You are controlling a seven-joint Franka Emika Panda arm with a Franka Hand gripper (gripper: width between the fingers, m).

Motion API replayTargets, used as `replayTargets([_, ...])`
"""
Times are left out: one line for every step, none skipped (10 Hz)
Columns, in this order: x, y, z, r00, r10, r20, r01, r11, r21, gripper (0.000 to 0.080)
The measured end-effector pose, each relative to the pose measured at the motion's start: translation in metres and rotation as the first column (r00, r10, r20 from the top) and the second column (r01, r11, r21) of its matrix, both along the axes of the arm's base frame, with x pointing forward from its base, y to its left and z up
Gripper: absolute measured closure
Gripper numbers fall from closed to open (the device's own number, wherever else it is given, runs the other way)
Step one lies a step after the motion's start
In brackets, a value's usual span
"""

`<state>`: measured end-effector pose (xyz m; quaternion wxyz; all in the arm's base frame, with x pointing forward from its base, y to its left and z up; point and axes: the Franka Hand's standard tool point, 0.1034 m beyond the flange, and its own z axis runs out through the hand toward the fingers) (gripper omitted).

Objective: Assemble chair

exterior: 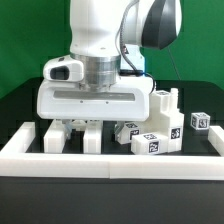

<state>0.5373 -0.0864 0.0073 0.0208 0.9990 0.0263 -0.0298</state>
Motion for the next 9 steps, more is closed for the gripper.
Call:
replayTargets([0.0000,0.0000,0.0000,1.000,0.000,0.000,0.000,1.000,0.000,0.0150])
replayTargets([-0.0007,-0.0008,-0.0004,1.000,0.004,0.001,-0.004,1.000,-0.001,0.0150])
replayTargets([-0.0039,-0.0015,-0.0021,1.000,0.002,-0.002,-0.002,1.000,-0.001,0.0150])
replayTargets([-0.0045,-0.0005,-0.0029,1.000,0.004,0.001,-0.004,1.000,-0.003,0.0150])
replayTargets([-0.0040,-0.0006,-0.0028,1.000,0.004,0.005,-0.004,1.000,-0.004,0.0150])
replayTargets([-0.0041,-0.0010,-0.0028,1.000,0.004,0.005,-0.004,1.000,-0.004,0.0150])
replayTargets([-0.0040,-0.0010,-0.0028,1.000,0.004,0.005,-0.004,1.000,-0.004,0.0150])
replayTargets([-0.0038,-0.0002,-0.0028,1.000,0.004,0.005,-0.004,1.000,-0.004,0.0150])
replayTargets([-0.0035,-0.0001,-0.0027,1.000,0.005,0.006,-0.005,1.000,-0.004,0.0150])
